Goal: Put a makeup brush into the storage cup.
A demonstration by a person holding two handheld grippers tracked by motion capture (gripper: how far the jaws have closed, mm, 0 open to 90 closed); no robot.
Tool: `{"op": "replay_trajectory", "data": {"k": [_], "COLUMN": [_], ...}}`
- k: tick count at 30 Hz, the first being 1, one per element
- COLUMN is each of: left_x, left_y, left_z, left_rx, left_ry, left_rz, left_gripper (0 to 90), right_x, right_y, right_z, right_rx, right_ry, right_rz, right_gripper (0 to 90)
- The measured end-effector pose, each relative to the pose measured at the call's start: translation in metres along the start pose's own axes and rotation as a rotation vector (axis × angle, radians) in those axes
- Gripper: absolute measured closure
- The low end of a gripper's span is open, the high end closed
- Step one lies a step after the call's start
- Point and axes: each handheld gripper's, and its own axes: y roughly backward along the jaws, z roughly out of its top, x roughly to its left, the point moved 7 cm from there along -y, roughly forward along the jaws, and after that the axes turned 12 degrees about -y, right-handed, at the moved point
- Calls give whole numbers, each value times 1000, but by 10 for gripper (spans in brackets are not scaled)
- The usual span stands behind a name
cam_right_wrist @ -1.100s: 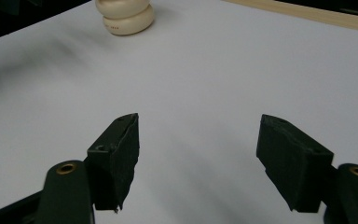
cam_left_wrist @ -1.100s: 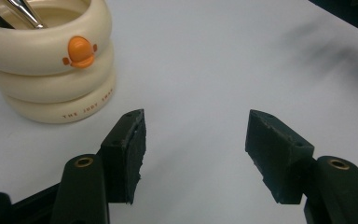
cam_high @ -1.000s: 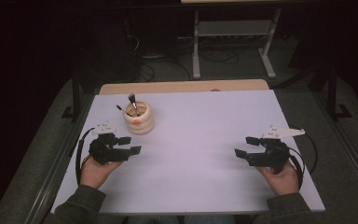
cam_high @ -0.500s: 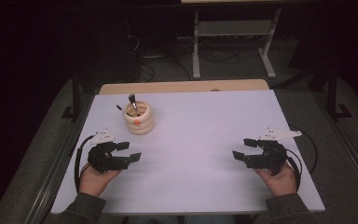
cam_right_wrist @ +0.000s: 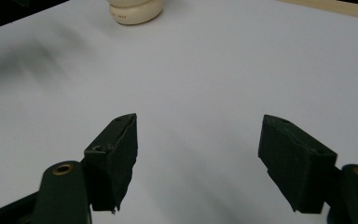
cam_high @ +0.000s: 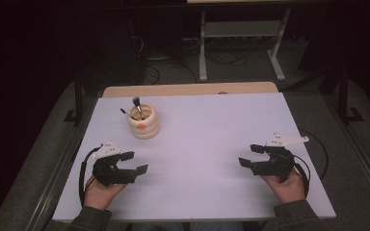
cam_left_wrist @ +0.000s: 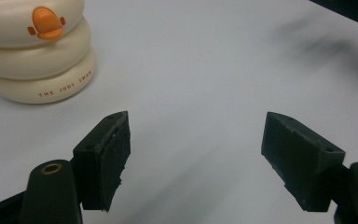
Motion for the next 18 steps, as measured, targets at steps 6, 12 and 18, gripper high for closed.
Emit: {"op": "replay_trajectory", "data": {"k": [6,12,18], "left_x": [-1,-4,-2], "left_y": [3,3,4], "left_z": [-3,-5,-8], "left_rx": [-10,-16,-6], "left_ry": [2,-11,-23], "left_rz": [11,9,22], "left_gripper": [224,207,169], "right_x": [2,2,1], "right_y": [-2,-3,-3], "right_z": [-2,-4,-6], "right_rx": [5,12,14], "right_ry": [7,9,0], "right_rz": [5,7,0], "right_gripper": [272,269,238]}}
